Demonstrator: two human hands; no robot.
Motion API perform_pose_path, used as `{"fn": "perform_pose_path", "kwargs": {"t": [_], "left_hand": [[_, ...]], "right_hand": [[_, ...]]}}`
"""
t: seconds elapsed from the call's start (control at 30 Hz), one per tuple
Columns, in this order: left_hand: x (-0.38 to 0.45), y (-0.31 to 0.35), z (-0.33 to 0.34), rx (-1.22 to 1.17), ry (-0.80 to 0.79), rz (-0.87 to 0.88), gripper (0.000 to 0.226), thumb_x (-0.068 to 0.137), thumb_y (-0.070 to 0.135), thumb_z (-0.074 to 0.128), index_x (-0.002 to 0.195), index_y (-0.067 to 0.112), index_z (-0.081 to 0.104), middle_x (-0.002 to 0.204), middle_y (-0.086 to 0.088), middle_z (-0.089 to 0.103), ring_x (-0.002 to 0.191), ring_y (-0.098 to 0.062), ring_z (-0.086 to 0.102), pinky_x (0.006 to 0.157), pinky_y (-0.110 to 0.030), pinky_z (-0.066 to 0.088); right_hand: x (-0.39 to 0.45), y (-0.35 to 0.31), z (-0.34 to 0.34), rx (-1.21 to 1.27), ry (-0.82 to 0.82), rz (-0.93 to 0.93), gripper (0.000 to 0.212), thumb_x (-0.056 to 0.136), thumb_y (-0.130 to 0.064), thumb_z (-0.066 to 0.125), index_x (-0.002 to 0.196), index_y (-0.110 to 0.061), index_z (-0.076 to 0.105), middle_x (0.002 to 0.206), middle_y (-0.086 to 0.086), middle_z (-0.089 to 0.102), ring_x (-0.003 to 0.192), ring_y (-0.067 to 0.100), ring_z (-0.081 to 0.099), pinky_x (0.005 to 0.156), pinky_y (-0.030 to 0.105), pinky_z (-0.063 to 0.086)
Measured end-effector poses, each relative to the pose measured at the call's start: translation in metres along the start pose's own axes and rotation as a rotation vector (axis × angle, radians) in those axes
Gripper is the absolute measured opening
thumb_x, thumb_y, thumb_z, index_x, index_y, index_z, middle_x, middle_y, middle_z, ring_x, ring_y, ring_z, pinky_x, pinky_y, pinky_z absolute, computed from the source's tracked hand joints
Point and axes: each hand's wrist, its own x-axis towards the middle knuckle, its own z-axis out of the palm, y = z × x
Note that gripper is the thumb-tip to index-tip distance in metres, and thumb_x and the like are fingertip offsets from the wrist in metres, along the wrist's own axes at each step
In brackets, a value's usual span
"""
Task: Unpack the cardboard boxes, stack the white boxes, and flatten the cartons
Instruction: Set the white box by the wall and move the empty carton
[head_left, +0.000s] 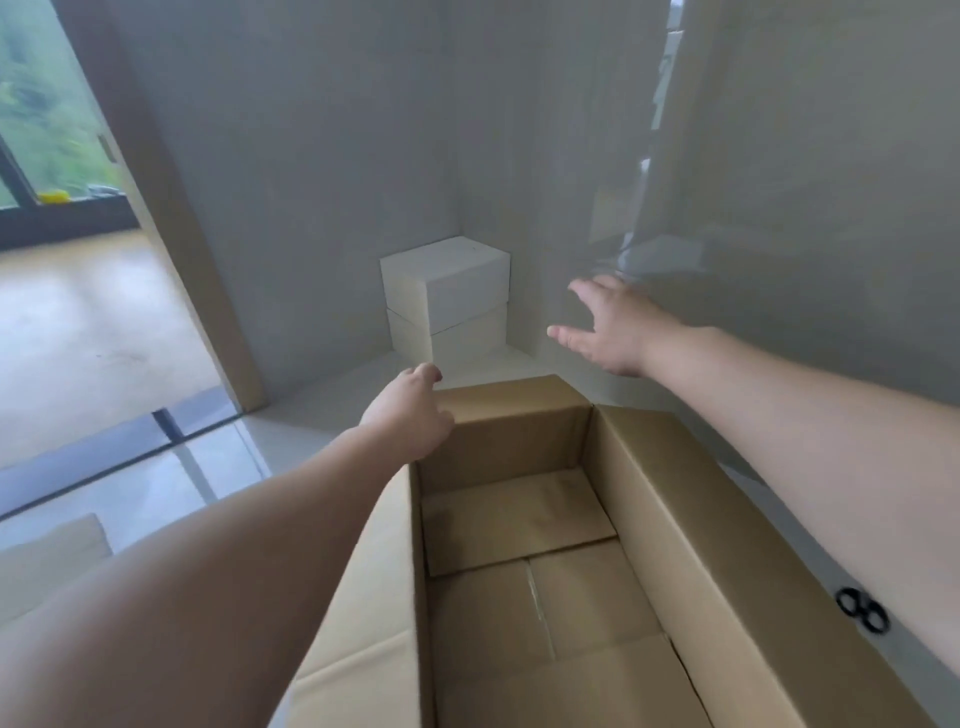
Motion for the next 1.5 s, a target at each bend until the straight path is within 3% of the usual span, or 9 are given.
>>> {"fn": "perform_pose_path", "kwargs": {"t": [0.27,0.43,0.5,0.6,0.9,1.03,1.13,1.3,1.5], "left_hand": [[-0.051,-0.045,0.038,0.023,-0.072,-0.066,0.054,0.080,0.038,0.052,0.131,0.024,0.044,0.130,0.006,0.052,0.115,-0.018,0.053,0.091,-0.036,0.047],[-0.063,-0.042,0.082,0.059,-0.038,-0.042,0.050,0.085,0.033,0.055,0.133,0.021,0.046,0.126,0.003,0.055,0.108,-0.015,0.054,0.055,-0.011,0.026],[-0.065,-0.035,0.088,-0.038,-0.061,-0.051,0.050,0.086,0.027,0.055,0.134,0.017,0.044,0.129,-0.002,0.052,0.112,-0.018,0.052,0.072,-0.018,0.042],[-0.059,-0.022,0.094,-0.141,-0.058,-0.048,0.051,0.086,0.024,0.056,0.135,0.017,0.043,0.132,-0.003,0.050,0.114,-0.020,0.052,0.092,-0.031,0.045],[-0.090,-0.014,0.152,-0.208,-0.082,-0.046,0.046,0.085,0.028,0.058,0.128,0.023,0.046,0.127,0.005,0.051,0.104,-0.013,0.053,0.084,-0.026,0.044],[-0.098,-0.012,0.163,-0.279,-0.080,-0.065,0.043,0.085,0.025,0.059,0.126,0.023,0.048,0.121,0.006,0.053,0.105,-0.010,0.052,0.084,-0.022,0.040],[-0.102,-0.009,0.172,-0.309,-0.119,-0.064,0.042,0.085,0.023,0.059,0.126,0.023,0.048,0.119,0.006,0.053,0.102,-0.007,0.050,0.084,-0.021,0.040],[-0.104,0.000,0.179,-0.328,-0.204,-0.059,0.041,0.085,0.017,0.056,0.125,0.021,0.049,0.117,0.007,0.054,0.102,-0.010,0.054,0.087,-0.027,0.048],[-0.088,0.033,0.179,-0.423,-0.224,-0.096,0.039,0.084,0.018,0.055,0.122,0.019,0.051,0.112,0.007,0.056,0.092,-0.011,0.058,0.075,-0.024,0.049]], "right_hand": [[-0.063,0.030,0.059,0.070,-0.145,0.165,0.070,0.090,-0.053,0.051,0.145,-0.016,0.030,0.150,0.008,0.031,0.135,0.027,0.034,0.108,0.040,0.033],[-0.094,0.074,0.099,0.001,-0.191,0.243,0.071,0.089,-0.055,0.050,0.145,-0.017,0.030,0.149,0.009,0.033,0.132,0.028,0.038,0.106,0.040,0.036],[-0.093,0.084,0.102,0.013,-0.190,0.263,0.072,0.090,-0.055,0.049,0.146,-0.016,0.029,0.150,0.009,0.033,0.132,0.027,0.038,0.106,0.039,0.035],[-0.091,0.093,0.108,0.057,-0.168,0.294,0.071,0.089,-0.055,0.049,0.145,-0.017,0.030,0.149,0.008,0.034,0.131,0.027,0.039,0.105,0.038,0.036],[-0.152,0.143,0.188,0.035,-0.396,0.480,0.081,0.089,-0.053,0.053,0.151,-0.017,0.014,0.156,0.006,0.021,0.139,0.027,0.029,0.107,0.041,0.034],[-0.169,0.155,0.208,-0.076,-0.429,0.527,0.084,0.091,-0.038,0.056,0.151,-0.012,0.003,0.160,0.005,0.004,0.141,0.030,0.026,0.108,0.038,0.031],[-0.177,0.163,0.216,-0.116,-0.392,0.662,0.083,0.089,-0.026,0.060,0.149,-0.007,0.006,0.151,0.016,0.028,0.127,0.032,0.045,0.094,0.035,0.043],[-0.180,0.166,0.226,-0.117,-0.376,0.720,0.038,0.086,-0.021,0.061,0.120,-0.010,0.047,0.119,0.010,0.061,0.106,0.029,0.059,0.080,0.029,0.048],[-0.175,0.153,0.205,0.001,-0.257,0.700,0.013,0.082,-0.009,0.054,0.095,-0.009,0.057,0.100,0.013,0.065,0.091,0.031,0.061,0.064,0.025,0.040]]}}
